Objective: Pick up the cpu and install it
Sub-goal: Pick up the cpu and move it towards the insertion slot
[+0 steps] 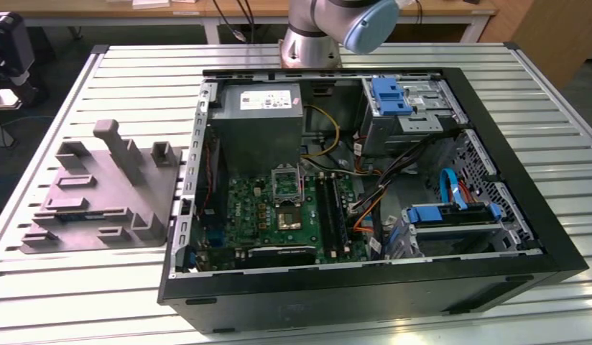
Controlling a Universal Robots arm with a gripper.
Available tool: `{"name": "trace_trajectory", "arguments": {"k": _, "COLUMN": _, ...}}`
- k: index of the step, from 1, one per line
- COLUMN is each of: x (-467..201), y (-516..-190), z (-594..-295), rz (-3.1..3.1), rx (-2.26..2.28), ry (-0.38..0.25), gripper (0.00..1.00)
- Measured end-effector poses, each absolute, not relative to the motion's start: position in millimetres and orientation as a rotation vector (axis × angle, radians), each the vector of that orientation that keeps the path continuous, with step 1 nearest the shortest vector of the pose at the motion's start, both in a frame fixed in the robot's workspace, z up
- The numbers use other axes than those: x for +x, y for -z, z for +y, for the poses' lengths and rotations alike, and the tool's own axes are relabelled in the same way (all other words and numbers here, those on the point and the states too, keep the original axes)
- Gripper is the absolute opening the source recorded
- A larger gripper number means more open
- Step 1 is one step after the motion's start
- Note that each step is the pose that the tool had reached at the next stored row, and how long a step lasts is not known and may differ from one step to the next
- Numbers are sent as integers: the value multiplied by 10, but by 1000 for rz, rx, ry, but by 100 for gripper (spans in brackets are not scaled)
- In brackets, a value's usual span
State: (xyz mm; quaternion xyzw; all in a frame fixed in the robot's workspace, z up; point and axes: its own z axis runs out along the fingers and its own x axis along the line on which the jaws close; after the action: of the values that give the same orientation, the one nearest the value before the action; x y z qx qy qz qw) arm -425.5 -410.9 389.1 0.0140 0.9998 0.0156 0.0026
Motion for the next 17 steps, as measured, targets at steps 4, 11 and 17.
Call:
{"name": "trace_trajectory", "arguments": {"k": 4, "x": -4243, "y": -3891, "z": -4109, "rz": 3136, "rx": 44, "ry": -49, "gripper": 47}}
{"name": "trace_trajectory", "arguments": {"k": 11, "x": -4221, "y": -3891, "z": -4109, "rz": 3136, "rx": 44, "ry": -49, "gripper": 47}}
{"name": "trace_trajectory", "arguments": {"k": 17, "x": -4202, "y": -3891, "z": -4108, "rz": 3136, "rx": 44, "ry": -49, "gripper": 47}}
